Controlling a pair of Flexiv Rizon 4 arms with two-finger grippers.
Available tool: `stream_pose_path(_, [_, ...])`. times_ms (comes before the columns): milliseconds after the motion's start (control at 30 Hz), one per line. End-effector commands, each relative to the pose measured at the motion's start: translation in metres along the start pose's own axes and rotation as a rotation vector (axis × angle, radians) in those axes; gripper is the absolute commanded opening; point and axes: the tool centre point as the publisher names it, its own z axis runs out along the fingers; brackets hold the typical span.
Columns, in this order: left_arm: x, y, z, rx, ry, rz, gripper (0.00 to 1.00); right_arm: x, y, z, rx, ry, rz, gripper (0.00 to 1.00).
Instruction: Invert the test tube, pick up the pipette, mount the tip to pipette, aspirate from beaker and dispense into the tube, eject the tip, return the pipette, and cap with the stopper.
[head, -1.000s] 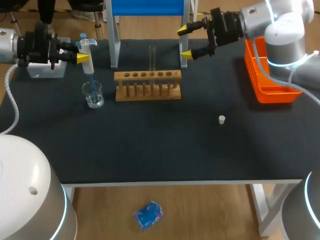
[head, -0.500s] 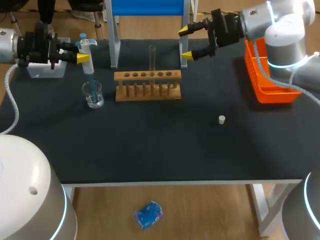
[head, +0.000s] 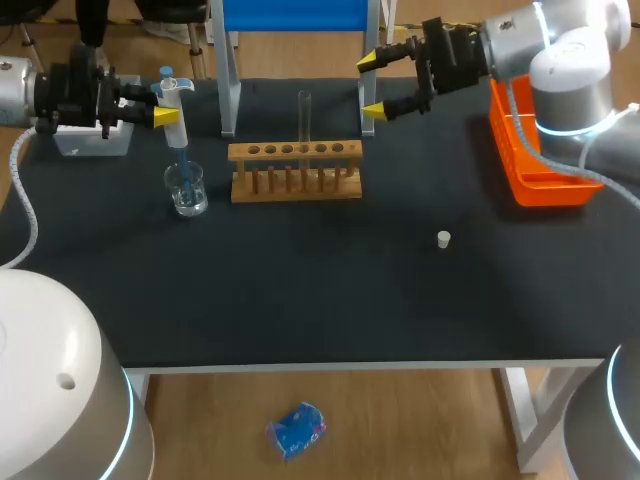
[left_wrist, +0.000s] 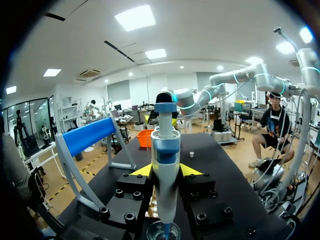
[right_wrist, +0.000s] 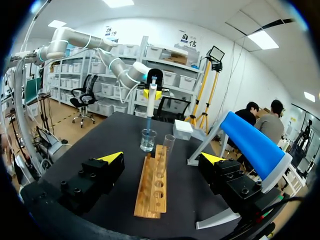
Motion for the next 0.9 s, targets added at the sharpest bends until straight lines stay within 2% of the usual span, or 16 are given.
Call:
stream_pose_path(33, [0.0,-0.001,-0.001,-0.001,0.002,0.0,0.0,0.001,0.0,0.0,0.0,-0.002,0.0,1.0])
stream_pose_path(367, [0.001,-0.007,-0.001,-0.011,-0.007,0.014,0.0,0.001,0.0,0.0,0.0,-0.002,0.0,1.0])
stream_pose_path(900, [0.007,-0.035,-0.003,-0.047,-0.009,0.038,0.0,0.001,0.0,0.0,0.0,-0.002,0.0,1.0])
